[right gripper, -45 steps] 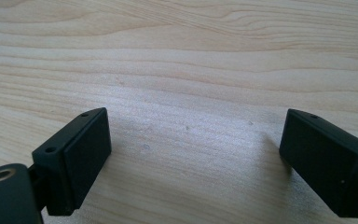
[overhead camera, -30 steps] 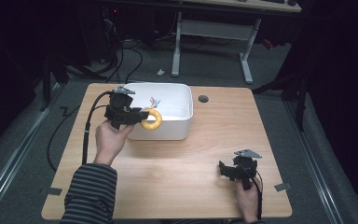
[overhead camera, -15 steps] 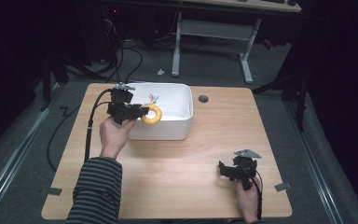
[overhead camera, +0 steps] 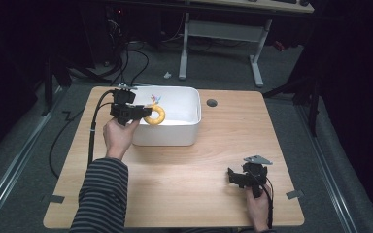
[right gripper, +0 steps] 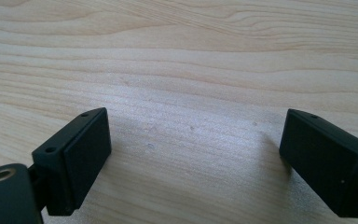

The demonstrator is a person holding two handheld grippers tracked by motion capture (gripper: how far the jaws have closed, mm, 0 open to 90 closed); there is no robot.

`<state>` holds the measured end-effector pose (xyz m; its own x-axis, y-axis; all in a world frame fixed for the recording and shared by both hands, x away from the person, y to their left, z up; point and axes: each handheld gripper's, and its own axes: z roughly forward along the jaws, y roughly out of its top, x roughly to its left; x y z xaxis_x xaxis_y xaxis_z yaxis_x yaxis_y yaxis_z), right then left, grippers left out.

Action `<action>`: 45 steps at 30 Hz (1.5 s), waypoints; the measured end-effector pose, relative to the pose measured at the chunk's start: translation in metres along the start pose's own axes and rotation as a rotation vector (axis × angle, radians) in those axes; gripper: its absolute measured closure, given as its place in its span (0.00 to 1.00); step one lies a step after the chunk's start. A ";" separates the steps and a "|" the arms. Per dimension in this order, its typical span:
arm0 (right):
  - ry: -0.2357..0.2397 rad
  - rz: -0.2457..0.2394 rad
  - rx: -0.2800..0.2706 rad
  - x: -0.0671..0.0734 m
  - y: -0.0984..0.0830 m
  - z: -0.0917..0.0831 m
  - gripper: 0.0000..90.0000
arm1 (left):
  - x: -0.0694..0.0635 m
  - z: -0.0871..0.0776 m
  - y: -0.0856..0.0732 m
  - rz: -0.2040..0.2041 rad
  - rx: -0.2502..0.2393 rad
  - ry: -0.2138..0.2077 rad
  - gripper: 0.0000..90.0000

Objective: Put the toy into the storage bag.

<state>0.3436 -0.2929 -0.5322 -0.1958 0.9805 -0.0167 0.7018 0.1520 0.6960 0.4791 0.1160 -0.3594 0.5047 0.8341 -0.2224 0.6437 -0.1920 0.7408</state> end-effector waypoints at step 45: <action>0.001 -0.004 -0.001 0.000 0.000 0.000 0.10 | 0.000 0.044 0.000 0.071 0.141 0.128 0.73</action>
<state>0.3436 -0.2927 -0.5323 -0.1994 0.9797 -0.0184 0.7003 0.1556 0.6967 0.5041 0.0933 -0.3873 0.4803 0.8731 -0.0833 0.6874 -0.3158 0.6541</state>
